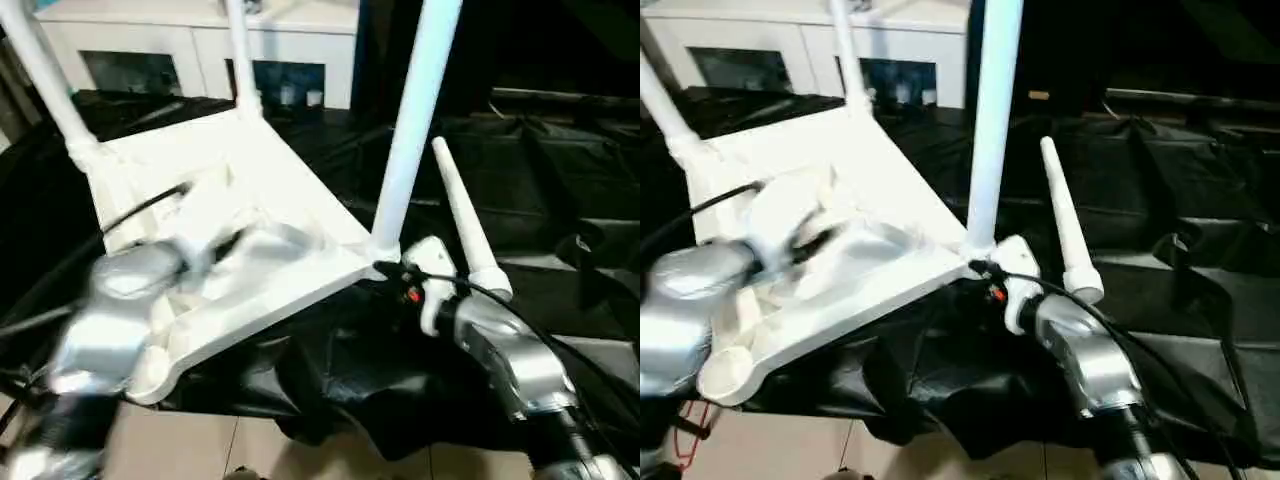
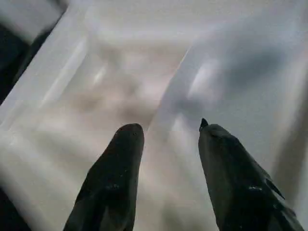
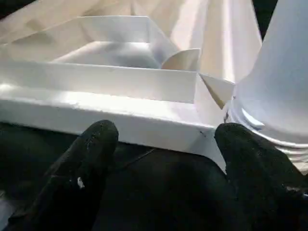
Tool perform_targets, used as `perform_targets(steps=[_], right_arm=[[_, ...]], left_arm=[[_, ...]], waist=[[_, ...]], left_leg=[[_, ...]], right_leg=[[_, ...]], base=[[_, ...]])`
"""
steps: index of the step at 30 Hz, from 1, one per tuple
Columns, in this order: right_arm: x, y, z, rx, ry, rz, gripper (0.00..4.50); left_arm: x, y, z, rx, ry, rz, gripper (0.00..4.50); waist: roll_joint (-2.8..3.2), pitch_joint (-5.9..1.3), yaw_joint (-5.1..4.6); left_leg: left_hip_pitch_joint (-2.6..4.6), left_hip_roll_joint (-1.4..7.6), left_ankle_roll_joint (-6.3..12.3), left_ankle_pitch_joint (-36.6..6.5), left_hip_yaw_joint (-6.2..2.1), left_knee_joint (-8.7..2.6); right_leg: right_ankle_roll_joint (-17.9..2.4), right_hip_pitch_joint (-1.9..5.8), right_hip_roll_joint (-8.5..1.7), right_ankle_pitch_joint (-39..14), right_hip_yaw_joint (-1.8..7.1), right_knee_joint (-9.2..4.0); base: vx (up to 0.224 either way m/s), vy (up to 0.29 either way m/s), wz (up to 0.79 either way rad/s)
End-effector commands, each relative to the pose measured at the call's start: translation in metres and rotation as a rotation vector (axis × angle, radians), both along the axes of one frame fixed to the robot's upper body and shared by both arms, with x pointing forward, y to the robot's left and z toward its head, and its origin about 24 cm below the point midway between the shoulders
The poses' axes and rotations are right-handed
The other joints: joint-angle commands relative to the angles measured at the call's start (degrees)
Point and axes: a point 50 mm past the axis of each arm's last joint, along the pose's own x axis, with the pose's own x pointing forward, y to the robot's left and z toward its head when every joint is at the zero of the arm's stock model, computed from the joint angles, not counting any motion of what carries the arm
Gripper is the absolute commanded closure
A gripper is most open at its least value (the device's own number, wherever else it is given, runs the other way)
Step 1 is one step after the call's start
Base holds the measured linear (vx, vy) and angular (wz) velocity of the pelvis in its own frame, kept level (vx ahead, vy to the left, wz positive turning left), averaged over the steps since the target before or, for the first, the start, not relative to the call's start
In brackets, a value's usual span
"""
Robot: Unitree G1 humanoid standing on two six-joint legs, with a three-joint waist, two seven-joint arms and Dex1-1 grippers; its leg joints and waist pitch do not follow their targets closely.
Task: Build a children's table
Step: Rotate table base
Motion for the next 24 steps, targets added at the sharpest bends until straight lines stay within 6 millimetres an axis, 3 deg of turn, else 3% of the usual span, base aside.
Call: perform_targets(steps=[1, 4, 5, 7, 9, 11, 17, 18, 22, 23, 24], right_arm=[[0.004, 0.003, -0.002, -0.017, 0.018, -0.02, 0.79], [0.007, 0.007, -0.001, -0.013, 0.021, -0.021, 1.07], [0.008, 0.01, 0.0, -0.007, 0.022, -0.012, 1.17], [0.008, 0.01, 0.0, -0.006, 0.024, -0.006, 1.17], [0.009, 0.01, -0.001, -0.012, 0.027, -0.007, 1.51], [0.01, 0.009, -0.003, -0.02, 0.029, -0.01, 1.56], [0.017, 0.013, -0.005, -0.035, 0.031, -0.021, 2.2], [0.018, 0.013, -0.006, -0.039, 0.03, -0.022, 2.33], [0.024, 0.018, -0.008, -0.068, 0.02, -0.028, 2.53], [0.028, 0.018, -0.006, -0.07, 0.007, -0.037, 2.77], [0.03, 0.019, 0.0, -0.044, -0.017, -0.043, 2.85]], left_arm=[[-0.005, 0.015, 0.001, 0.086, 0.01, 0.077, 2.39], [-0.006, 0.027, -0.002, 0.139, 0.023, 0.124, 2.66], [-0.01, 0.032, -0.002, 0.173, 0.042, 0.157, 2.74], [-0.012, 0.035, -0.001, 0.196, 0.057, 0.184, 2.74], [-0.015, 0.037, -0.004, 0.215, 0.081, 0.195, 3.09], [-0.017, 0.036, -0.009, 0.217, 0.125, 0.183, 3.16], [-0.024, 0.019, -0.041, 0.11, 0.292, 0.051, 3.68], [-0.026, 0.018, -0.043, 0.114, 0.31, 0.035, 3.8], [-0.033, 0.006, -0.056, 0.059, 0.419, -0.064, 4.03], [-0.036, 0.003, -0.06, 0.058, 0.456, -0.103, 4.14], [-0.035, 0.002, -0.061, 0.059, 0.458, -0.109, 4.31]], waist=[[0.36, -3.17, 0.03], [0.45, -3.24, -0.01], [0.82, -3.39, 0.1], [0.76, -3.57, 0.13], [0.68, -3.6, 0.16], [0.94, -3.56, 0.22], [0.8, -3.39, 0.19], [1.09, -3.37, 0.07], [0.87, -3.43, 0.04], [0.63, -3.42, -0.01], [0.8, -3.37, -0.02]], left_leg=[[0.61, 0.88, 0.98, -11.8, -0.08, -3.81], [0.54, 0.77, 0.4, -12.4, -0.19, -3.86], [0.63, 0.84, 0.11, -12.0, -0.23, -3.76], [0.58, 0.75, 0.17, -10.9, -0.21, -3.63], [0.36, 0.62, 0.53, -9.4, -0.2, -3.53], [0.43, 0.61, 0.49, -10.0, -0.2, -3.52], [0.45, 0.64, -0.31, -13.5, -0.25, -3.74], [0.47, 0.59, -0.38, -13.9, -0.28, -3.75], [0.54, 0.58, -0.49, -14.1, -0.35, -3.72], [0.54, 0.61, -0.54, -14.3, -0.3, -3.74], [0.59, 0.6, -0.58, -14.6, -0.32, -3.71]], right_leg=[[-10.4, 2.56, -2.73, -12.7, 2.37, -4.33], [-10.1, 2.58, -2.65, -12.1, 2.38, -4.26], [-10.5, 2.55, -2.64, -10.2, 2.4, -3.99], [-11.3, 2.7, -2.51, -6.9, 2.34, -3.66], [-12.0, 2.93, -2.52, -4.2, 2.29, -3.36], [-12.4, 2.88, -2.63, -5.2, 2.27, -3.47], [-12.1, 2.82, -2.84, -9.9, 2.33, -3.96], [-11.8, 2.71, -2.69, -10.0, 2.31, -3.99], [-12.0, 2.72, -2.79, -10.0, 2.31, -3.87], [-12.2, 2.67, -2.84, -10.5, 2.3, -3.93], [-12.3, 2.66, -2.83, -10.7, 2.34, -3.9]], base=[[0.0, 0.0, 0.0], [0.0, 0.0, 0.0], [0.0, 0.0, 0.0], [0.0, 0.0, 0.0], [0.0, 0.0, 0.0], [0.0, 0.0, 0.0], [0.0, 0.0, 0.0], [0.0, 0.0, 0.0], [0.0, 0.0, 0.0], [0.0, 0.0, 0.0], [0.0, 0.0, 0.0]])
